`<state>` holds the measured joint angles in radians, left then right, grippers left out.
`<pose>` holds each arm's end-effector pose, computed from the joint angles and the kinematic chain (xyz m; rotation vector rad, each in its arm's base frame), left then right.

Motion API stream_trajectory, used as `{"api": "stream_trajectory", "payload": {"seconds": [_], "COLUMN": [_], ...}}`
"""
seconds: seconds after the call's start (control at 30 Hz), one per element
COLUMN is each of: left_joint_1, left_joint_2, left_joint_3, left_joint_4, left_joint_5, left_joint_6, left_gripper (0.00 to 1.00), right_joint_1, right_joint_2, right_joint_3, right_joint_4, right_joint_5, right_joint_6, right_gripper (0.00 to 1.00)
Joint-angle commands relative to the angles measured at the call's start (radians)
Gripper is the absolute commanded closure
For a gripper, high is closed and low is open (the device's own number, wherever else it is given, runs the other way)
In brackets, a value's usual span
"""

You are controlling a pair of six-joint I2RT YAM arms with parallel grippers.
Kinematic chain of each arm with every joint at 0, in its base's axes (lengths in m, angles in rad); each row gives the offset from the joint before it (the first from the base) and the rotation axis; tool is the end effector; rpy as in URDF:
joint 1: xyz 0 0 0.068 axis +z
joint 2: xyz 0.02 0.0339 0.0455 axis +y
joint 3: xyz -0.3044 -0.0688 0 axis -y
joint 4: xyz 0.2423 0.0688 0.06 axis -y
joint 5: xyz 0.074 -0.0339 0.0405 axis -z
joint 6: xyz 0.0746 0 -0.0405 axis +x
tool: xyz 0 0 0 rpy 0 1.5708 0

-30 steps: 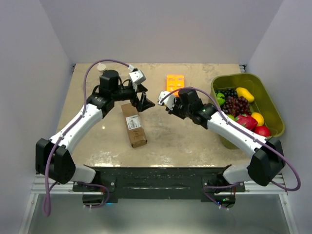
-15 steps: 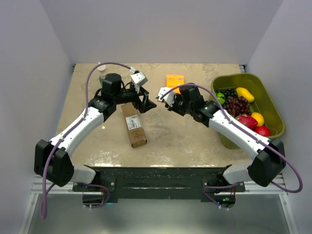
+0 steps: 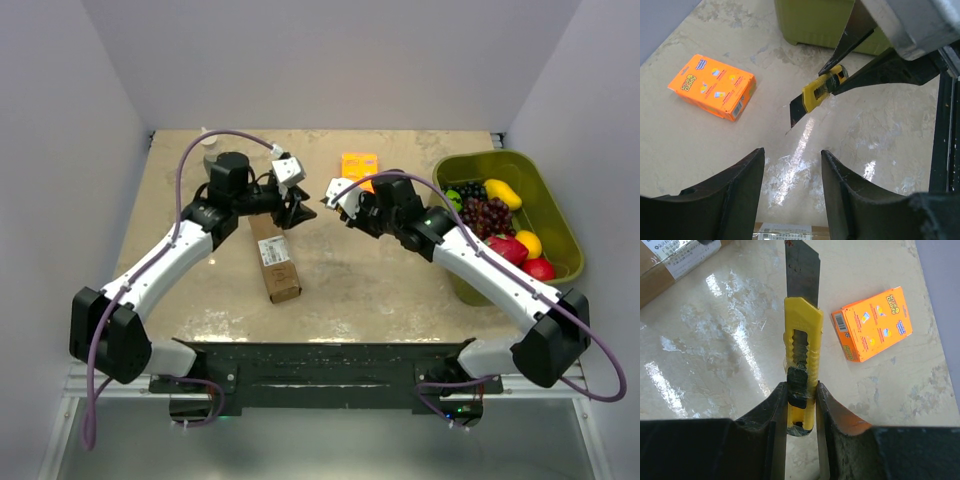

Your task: Unpack the express box

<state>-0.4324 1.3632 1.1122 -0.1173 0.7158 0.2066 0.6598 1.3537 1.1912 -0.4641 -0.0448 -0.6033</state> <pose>0.2777 -0.1821 0.3624 1.0445 1.6272 -0.8408 0.2536 0.2010 0.3437 -1.3178 1.7589 0.0809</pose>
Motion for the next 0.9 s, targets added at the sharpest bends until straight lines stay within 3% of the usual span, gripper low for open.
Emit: {"api": "stream_trajectory", "payload": {"seconds": [0.0,0.23,0.37,0.7,0.87], "left_joint_1": [0.001,0.000,-0.003,-0.003,-0.003], "left_joint_2": [0.028,0.063,0.073,0.099,0.117], "left_joint_3": [0.020,0.055,0.058,0.086,0.104], "left_joint_4": [0.062,0.091,0.102,0.151,0.134], "left_joint_5": [0.030,0.082,0.099,0.103,0.119], "left_joint_6": [0.020,-0.012,-0.044,-0.065,-0.058], "left_gripper": [0.45,0.51,0.60,0.67,0.79], "right_joint_1": [-0.003,-0.003,-0.003,-0.003,-0.003], "right_joint_2": [-0.039,-0.044,-0.042,-0.042,-0.039], "right_joint_3": [0.042,0.041,0.036,0.028,0.028], "right_joint_4": [-0.002,-0.005,-0.005,-0.004,0.002], "right_joint_5": [-0.020,-0.020,-0.020,-0.018,-0.015], "right_joint_6": [0.000,0.005,0.005,0.002,0.007], "right_gripper": [0.99,0.99,0.99,0.99,0.99]}}
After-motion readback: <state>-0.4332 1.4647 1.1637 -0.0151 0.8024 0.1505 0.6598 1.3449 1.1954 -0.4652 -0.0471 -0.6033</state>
